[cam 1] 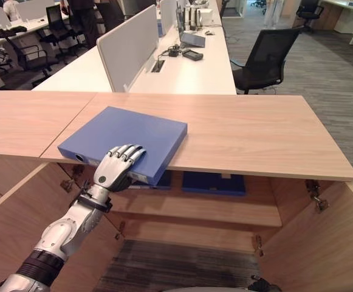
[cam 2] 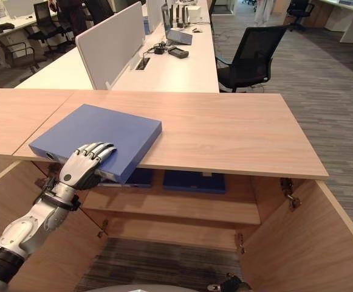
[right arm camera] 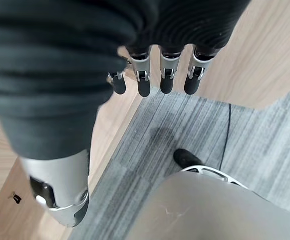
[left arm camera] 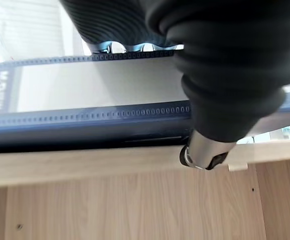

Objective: Put the empty folder in the office cabinet

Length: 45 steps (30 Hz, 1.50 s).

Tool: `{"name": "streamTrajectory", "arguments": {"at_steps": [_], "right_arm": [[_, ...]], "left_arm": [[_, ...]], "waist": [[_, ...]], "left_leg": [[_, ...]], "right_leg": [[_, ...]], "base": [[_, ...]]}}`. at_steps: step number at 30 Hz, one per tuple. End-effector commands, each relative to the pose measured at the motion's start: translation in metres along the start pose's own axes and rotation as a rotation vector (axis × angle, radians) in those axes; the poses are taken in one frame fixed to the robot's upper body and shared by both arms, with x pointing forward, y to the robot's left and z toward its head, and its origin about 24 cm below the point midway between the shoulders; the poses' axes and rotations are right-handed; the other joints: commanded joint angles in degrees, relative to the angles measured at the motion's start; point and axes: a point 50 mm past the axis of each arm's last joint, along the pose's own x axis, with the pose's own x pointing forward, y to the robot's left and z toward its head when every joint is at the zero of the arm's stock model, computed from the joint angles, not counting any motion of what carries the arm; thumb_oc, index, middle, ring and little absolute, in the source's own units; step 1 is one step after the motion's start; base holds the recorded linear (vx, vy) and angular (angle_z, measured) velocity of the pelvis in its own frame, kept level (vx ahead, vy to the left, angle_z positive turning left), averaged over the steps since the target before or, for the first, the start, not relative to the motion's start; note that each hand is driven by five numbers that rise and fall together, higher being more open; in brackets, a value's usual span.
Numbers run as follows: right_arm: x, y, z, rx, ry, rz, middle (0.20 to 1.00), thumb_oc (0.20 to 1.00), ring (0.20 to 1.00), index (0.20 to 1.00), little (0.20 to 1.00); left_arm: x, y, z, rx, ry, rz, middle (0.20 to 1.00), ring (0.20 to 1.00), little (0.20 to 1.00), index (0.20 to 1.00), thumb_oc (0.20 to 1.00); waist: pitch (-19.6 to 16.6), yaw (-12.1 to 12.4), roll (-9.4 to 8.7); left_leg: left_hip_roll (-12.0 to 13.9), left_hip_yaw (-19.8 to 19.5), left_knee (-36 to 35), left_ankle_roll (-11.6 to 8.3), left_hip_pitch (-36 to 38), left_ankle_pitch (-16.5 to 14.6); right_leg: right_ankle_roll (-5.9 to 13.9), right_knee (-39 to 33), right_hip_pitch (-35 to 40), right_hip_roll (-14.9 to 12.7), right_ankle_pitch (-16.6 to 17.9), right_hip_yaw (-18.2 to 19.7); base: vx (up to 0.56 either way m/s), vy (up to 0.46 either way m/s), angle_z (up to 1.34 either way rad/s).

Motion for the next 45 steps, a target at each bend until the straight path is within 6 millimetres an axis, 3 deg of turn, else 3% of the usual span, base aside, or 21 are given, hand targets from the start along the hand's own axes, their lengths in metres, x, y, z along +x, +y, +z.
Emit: {"name": "streamTrajectory", "arguments": {"at_steps": [1, 10, 13, 15, 16, 17, 22, 26, 29, 35, 45], "right_arm": [[-0.001, 0.029, 0.025, 0.001, -0.06, 0.065, 1.0, 1.0, 1.0, 1.0, 1.0], [-0.001, 0.028, 0.024, 0.015, -0.057, 0.063, 1.0, 1.0, 1.0, 1.0, 1.0], [-0.001, 0.029, 0.021, 0.029, -0.046, 0.067, 1.0, 1.0, 1.0, 1.0, 1.0], [-0.001, 0.031, 0.016, 0.028, -0.024, 0.081, 1.0, 1.0, 1.0, 1.0, 1.0], [-0.002, 0.034, 0.01, 0.023, -0.004, 0.1, 1.0, 1.0, 1.0, 1.0, 1.0], [-0.002, 0.034, 0.01, 0.021, -0.004, 0.1, 1.0, 1.0, 1.0, 1.0, 1.0], [-0.003, 0.037, 0.004, 0.011, 0.027, 0.138, 1.0, 1.0, 1.0, 1.0, 1.0], [-0.002, 0.037, 0.005, 0.009, 0.024, 0.143, 1.0, 1.0, 1.0, 1.0, 1.0], [-0.002, 0.037, 0.008, 0.008, 0.022, 0.161, 1.0, 1.0, 1.0, 1.0, 1.0], [-0.003, 0.043, 0.008, -0.007, 0.016, 0.192, 1.0, 1.0, 1.0, 1.0, 1.0], [-0.004, 0.048, 0.008, -0.025, 0.018, 0.21, 1.0, 1.0, 1.0, 1.0, 1.0]], "left_arm": [[-0.002, -0.006, -0.01, 0.056, 0.004, -0.087, 0.2, 0.2, 0.2, 0.2, 0.2], [-0.01, -0.007, -0.002, -0.042, 0.004, -0.127, 0.2, 0.2, 0.2, 0.2, 0.2], [-0.018, 0.008, 0.013, -0.335, 0.062, -0.049, 0.2, 0.2, 0.2, 0.2, 0.2], [-0.022, 0.027, 0.021, -0.522, 0.075, 0.028, 0.2, 0.2, 0.2, 0.2, 0.2], [-0.023, 0.049, 0.024, -0.688, 0.07, 0.14, 0.2, 0.2, 0.2, 0.2, 0.2], [-0.024, 0.05, 0.024, -0.692, 0.072, 0.139, 0.2, 0.2, 0.2, 0.2, 0.2], [-0.02, 0.093, 0.029, -1.22, -0.032, 0.411, 0.2, 0.2, 0.2, 0.2, 0.2], [-0.017, 0.1, 0.029, -1.326, -0.053, 0.486, 0.2, 0.2, 0.2, 0.2, 0.2], [-0.012, 0.111, 0.03, -1.589, -0.165, 0.58, 0.2, 0.2, 0.2, 0.2, 0.2], [-0.009, 0.115, 0.027, -1.784, -0.265, 0.664, 0.2, 0.2, 0.2, 0.2, 0.2], [-0.009, 0.115, 0.019, -1.901, -0.323, 0.77, 0.2, 0.2, 0.2, 0.2, 0.2]], "waist": [[-0.7, -1.2, -4.31], [-0.6, -1.0, -4.2], [-0.3, -0.5, -4.24], [-0.3, -0.4, -4.12], [-0.3, -0.3, -4.1], [-0.3, -0.4, -4.05], [-0.1, 0.0, -3.93], [0.1, 0.2, -3.94], [0.4, 0.6, -3.89], [0.6, 0.8, -4.14], [0.6, 1.0, -4.27]], "left_leg": [[-1.9, -1.5, 0.2, 1.48, -1.0, -4.3], [-2.0, -1.5, 0.2, 1.61, -0.9, -4.3], [-2.1, -1.6, 0.2, 1.69, -1.0, -4.1], [-2.1, -1.6, 0.2, 1.71, -1.0, -4.0], [-2.1, -1.7, 0.2, 1.73, -1.0, -3.9], [-2.1, -1.6, 0.2, 1.73, -1.0, -3.9], [-2.2, -2.1, 0.2, 1.72, -1.0, -3.6], [-2.3, -2.4, 0.2, 1.7, -1.0, -3.5], [-2.4, -2.7, 0.2, 1.63, -1.0, -3.4], [-2.4, -2.8, 0.2, 1.57, -0.8, -3.4], [-2.4, -2.9, 0.2, 1.41, -0.6, -3.3]], "right_leg": [[2.35, 0.4, -1.1, -0.7, -0.2, 3.2], [2.27, 0.4, -1.1, -0.6, -0.1, 3.1], [2.17, 0.4, -1.1, -0.7, 0.0, 3.0], [2.14, 0.4, -1.1, -0.7, 0.0, 3.0], [2.11, 0.4, -1.1, -0.7, 0.1, 2.9], [2.11, 0.4, -1.1, -0.7, 0.1, 2.9], [2.2, 0.4, -0.9, -0.8, 0.1, 2.5], [2.15, 0.4, -0.8, -0.8, 0.0, 2.3], [2.1, 0.4, -0.6, -0.8, 0.0, 2.0], [1.95, 0.4, -0.3, -0.7, -0.2, 2.0], [1.7, 0.4, -0.1, -0.6, -0.3, 1.9]], "base": [[0.0, 0.0, -0.03], [0.0, 0.0, 0.0], [0.0, 0.002, -0.01], [0.0, 0.0, 0.0], [0.0, 0.0, 0.0], [0.0, 0.0, 0.0], [-0.01, -0.002, 0.03], [0.0, 0.0, 0.0], [-0.01, -0.002, 0.01], [-0.01, -0.003, 0.04], [0.0, 0.0, 0.0]]}}
